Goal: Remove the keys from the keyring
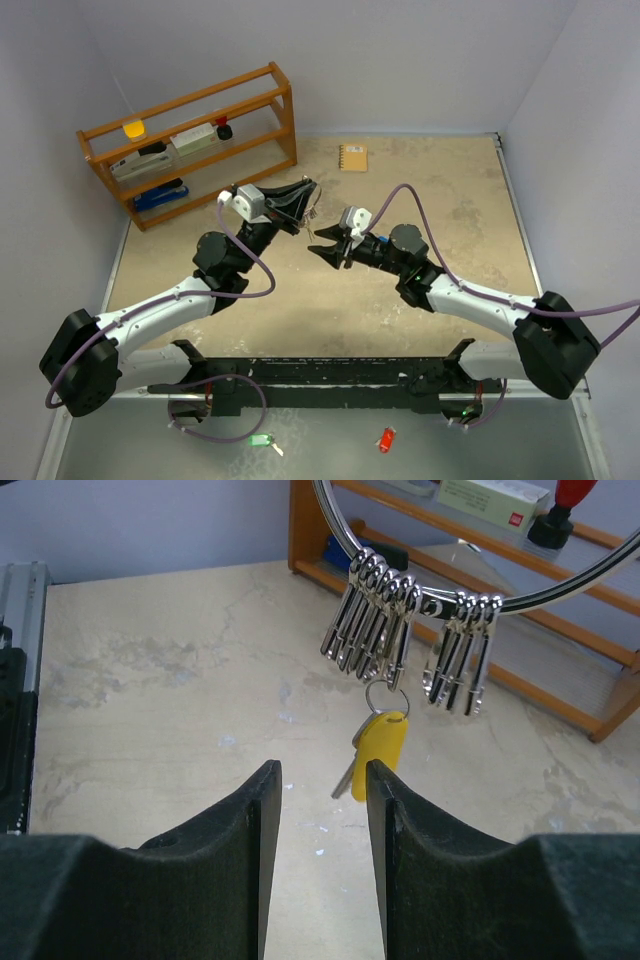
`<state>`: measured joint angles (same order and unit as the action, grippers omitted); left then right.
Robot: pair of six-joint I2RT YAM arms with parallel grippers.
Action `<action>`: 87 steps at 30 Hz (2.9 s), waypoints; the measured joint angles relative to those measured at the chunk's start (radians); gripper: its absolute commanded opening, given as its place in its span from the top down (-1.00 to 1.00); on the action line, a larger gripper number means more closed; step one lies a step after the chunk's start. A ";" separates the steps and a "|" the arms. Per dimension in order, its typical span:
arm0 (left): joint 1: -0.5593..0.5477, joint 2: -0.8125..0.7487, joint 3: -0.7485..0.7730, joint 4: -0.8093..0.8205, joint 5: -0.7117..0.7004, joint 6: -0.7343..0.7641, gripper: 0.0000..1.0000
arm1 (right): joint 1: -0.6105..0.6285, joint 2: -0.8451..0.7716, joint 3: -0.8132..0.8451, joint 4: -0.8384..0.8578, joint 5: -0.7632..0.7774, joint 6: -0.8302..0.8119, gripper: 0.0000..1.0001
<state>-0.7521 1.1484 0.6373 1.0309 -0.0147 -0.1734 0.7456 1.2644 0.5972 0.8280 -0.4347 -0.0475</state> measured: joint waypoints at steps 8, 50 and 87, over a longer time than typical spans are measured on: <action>-0.001 0.000 0.000 0.000 0.002 -0.018 0.95 | 0.001 0.039 0.023 0.025 0.002 -0.017 0.16; -0.002 0.000 0.000 0.014 0.014 -0.029 0.87 | 0.007 0.135 0.076 0.069 0.047 -0.050 1.00; -0.002 0.000 0.076 -0.369 -0.353 0.000 0.13 | 0.135 -0.009 0.608 -1.052 0.809 -0.265 1.00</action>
<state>-0.7540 1.1484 0.7128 0.6621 -0.3679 -0.1734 0.8806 1.2552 1.2053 -0.2237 0.3744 -0.3122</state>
